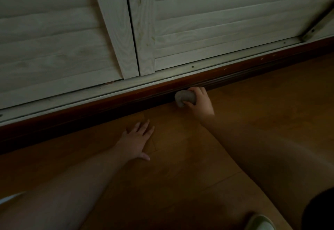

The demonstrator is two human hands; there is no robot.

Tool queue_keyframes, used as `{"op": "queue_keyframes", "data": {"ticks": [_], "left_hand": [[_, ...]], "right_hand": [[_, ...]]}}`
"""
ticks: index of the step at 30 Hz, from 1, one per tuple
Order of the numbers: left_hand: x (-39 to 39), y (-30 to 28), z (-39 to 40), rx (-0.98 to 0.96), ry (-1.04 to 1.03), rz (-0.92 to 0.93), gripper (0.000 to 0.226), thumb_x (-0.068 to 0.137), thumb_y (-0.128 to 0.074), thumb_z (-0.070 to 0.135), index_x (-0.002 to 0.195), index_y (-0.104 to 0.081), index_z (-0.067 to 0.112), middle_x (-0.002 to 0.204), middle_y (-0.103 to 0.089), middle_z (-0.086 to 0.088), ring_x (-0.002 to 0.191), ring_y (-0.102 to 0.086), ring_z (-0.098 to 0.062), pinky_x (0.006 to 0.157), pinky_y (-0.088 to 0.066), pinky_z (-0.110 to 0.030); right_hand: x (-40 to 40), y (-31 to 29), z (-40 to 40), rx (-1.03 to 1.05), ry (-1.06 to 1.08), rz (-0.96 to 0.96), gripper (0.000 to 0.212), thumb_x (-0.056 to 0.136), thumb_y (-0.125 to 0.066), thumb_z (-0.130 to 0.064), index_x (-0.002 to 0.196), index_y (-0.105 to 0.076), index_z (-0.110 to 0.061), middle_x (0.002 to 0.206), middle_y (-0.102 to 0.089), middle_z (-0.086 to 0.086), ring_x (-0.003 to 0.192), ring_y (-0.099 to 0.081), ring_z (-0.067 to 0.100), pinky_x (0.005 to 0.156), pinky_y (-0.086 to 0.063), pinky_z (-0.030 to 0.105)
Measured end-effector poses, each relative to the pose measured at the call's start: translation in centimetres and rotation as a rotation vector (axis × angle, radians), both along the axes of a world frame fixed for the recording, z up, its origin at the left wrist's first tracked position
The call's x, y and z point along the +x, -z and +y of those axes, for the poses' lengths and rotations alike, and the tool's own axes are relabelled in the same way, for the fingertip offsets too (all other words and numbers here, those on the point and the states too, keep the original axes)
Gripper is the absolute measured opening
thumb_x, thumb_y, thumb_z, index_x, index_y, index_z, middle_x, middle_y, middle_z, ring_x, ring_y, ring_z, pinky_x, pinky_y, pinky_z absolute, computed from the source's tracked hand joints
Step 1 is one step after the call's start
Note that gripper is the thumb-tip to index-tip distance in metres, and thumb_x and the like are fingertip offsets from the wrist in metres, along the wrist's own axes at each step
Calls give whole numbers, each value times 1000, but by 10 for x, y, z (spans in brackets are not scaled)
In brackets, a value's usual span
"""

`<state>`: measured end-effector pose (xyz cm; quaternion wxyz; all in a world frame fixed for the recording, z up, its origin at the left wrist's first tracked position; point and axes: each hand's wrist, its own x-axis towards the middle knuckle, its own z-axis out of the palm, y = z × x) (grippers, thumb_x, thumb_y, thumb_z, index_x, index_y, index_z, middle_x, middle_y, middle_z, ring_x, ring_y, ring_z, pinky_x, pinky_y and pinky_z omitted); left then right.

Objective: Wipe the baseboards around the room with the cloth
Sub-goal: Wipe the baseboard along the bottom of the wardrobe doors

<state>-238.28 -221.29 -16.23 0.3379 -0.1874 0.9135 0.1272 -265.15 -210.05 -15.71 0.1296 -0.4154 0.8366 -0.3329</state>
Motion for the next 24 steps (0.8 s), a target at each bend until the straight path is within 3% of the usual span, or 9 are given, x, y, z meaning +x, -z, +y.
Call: {"op": "queue_keyframes", "data": {"ticks": [5, 10, 14, 18, 24], "left_hand": [[-5, 2, -5, 12, 13, -5, 126, 72, -71, 69, 154, 19, 35, 159, 34, 5, 149, 21, -27, 117, -12, -66], [-4, 4, -7, 0, 25, 17, 126, 71, -69, 71, 154, 17, 35, 158, 35, 6, 148, 23, -25, 117, -12, -64], [-6, 4, -6, -14, 5, 50, 116, 76, -61, 75, 155, 15, 36, 159, 32, 7, 149, 21, -23, 118, -11, -62], [-16, 3, 0, -37, -34, 66, 100, 85, -47, 76, 155, 12, 37, 162, 26, 6, 151, 17, -22, 119, -11, -60], [-35, 1, 16, -53, 56, 135, 95, 89, -40, 75, 156, 13, 34, 163, 23, 4, 151, 15, -22, 118, -10, -61]], "right_hand": [[-49, -12, 27, -21, 307, 4, 46, 87, -70, -15, 128, -50, -17, 133, -44, 6, 122, -49, 25, 103, -38, 31], [-89, -33, 33, 107, 452, -75, 47, 90, -67, -13, 132, -46, -10, 137, -39, 15, 126, -46, 35, 109, -39, 45], [-86, -41, 37, 79, 570, -135, 51, 92, -65, -15, 138, -41, -11, 141, -37, 15, 128, -44, 36, 108, -40, 47], [-55, -41, 35, 20, 431, -107, 52, 91, -67, -16, 137, -42, -13, 140, -39, 11, 129, -44, 29, 109, -40, 41], [16, -33, 12, -42, 126, -116, 48, 87, -73, -27, 129, -52, -20, 127, -47, 4, 108, -47, 10, 94, -43, 26]]}}
